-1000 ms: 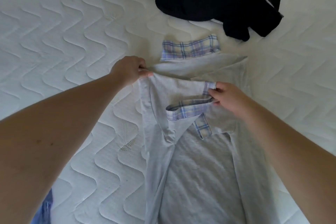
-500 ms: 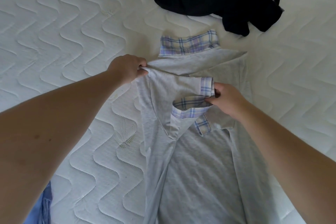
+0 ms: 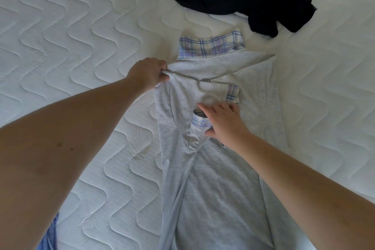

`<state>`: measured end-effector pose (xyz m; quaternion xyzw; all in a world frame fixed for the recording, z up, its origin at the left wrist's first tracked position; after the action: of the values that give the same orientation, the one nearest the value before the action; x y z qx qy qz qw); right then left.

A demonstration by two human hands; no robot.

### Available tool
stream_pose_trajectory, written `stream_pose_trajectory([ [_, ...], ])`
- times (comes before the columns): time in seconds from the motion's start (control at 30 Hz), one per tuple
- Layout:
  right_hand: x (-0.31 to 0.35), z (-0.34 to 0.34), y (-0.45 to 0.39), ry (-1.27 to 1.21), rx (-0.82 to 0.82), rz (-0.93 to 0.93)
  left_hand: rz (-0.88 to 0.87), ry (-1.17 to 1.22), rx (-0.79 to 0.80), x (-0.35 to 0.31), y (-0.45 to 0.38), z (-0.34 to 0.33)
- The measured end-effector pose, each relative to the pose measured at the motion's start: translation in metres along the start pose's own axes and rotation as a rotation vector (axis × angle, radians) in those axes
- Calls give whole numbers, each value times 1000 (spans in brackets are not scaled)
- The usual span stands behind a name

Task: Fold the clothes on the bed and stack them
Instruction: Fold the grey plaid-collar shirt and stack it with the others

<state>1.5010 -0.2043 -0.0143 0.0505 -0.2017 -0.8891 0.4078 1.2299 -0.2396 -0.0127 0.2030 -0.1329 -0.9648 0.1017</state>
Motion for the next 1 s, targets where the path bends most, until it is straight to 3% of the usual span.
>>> stream_pose_trajectory([
  [0.13,-9,-2,4,-52,-71,-61,36,44,-63,-9,3,-7],
  [0.33,-30,3,37,-222,-346,-89,55,16,-340,-31,34,-16],
  [0.5,-45,-19,64,-176,-79,-409,104,133,-394,-57,64,-31],
  [0.67,-22,-12,58,-523,-88,-606,122,216,-384,-80,94,-49],
  [0.83,9,8,35,-652,-91,-444,-21,293,-297,-108,117,-72],
  [1.0,-6,-5,77,-803,-316,-460,77,338,-434,-123,143,-91],
])
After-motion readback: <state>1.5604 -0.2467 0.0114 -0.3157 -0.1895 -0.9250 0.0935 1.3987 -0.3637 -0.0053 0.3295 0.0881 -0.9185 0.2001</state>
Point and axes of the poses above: each hand's wrist, its own y-axis away from the middle knuckle, its own z-axis out of the back of the hand, x = y × z, the point moved 2 cm from there along -y, towards the middle knuckle, and after that the axes turned 13 degrees about -z, right-handed, at the moved point
